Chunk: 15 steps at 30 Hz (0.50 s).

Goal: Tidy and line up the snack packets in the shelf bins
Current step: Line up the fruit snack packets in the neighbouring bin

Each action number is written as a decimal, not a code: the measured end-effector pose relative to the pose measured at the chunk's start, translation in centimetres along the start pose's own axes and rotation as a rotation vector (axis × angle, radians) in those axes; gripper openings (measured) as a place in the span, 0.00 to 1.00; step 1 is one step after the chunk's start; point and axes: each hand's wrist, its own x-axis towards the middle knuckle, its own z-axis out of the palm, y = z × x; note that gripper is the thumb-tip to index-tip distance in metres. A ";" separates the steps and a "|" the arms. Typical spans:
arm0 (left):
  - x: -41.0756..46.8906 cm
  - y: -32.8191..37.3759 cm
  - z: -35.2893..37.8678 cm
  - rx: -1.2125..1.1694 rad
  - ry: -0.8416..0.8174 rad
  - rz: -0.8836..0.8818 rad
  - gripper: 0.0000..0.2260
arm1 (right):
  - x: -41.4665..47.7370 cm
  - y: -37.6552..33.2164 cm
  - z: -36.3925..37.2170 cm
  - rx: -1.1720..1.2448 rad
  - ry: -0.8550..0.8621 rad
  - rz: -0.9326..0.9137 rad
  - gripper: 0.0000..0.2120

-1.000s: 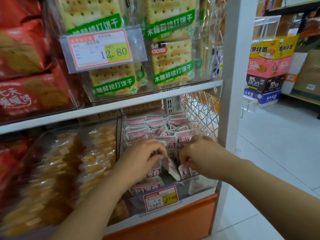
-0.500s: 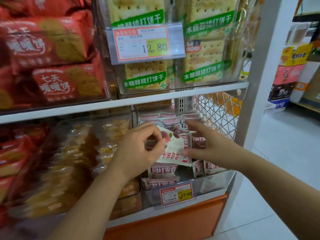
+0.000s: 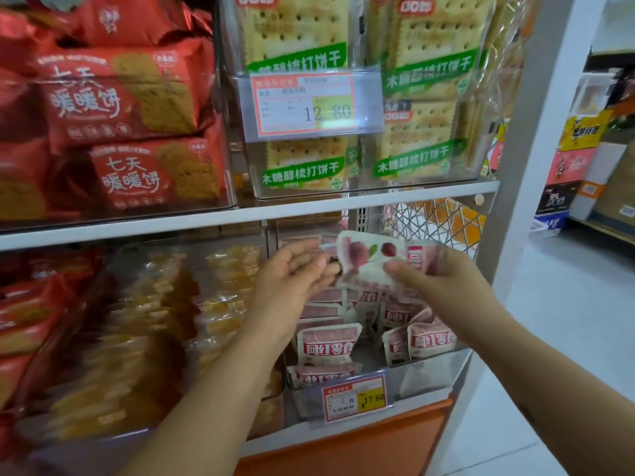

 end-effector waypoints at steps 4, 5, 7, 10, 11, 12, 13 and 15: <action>0.5 -0.4 -0.2 0.945 -0.094 0.319 0.13 | 1.0 0.8 -1.5 -0.320 0.296 -0.064 0.12; 0.7 -0.7 0.0 1.125 -0.163 0.327 0.16 | 1.1 0.9 -1.6 -0.357 0.278 -0.058 0.14; 1.0 -1.1 0.4 1.458 -0.332 0.289 0.22 | 1.3 1.1 -1.1 -0.417 0.232 -0.077 0.15; 1.6 -1.3 0.6 1.735 -0.495 0.147 0.23 | 1.8 0.9 -0.5 -0.457 0.204 -0.085 0.18; 1.8 -1.2 0.5 1.762 -0.502 0.127 0.23 | 2.1 0.9 -0.5 -0.473 0.185 -0.102 0.18; 1.9 -1.0 0.4 1.783 -0.502 0.125 0.22 | 2.6 0.9 -0.6 -0.508 0.149 -0.133 0.17; 1.8 -0.9 0.1 1.797 -0.505 0.134 0.21 | 3.1 0.9 -0.6 -0.551 0.098 -0.164 0.16; 1.5 -0.5 -0.7 1.801 -0.515 0.168 0.20 | 4.0 0.6 -0.4 -0.659 -0.028 -0.203 0.16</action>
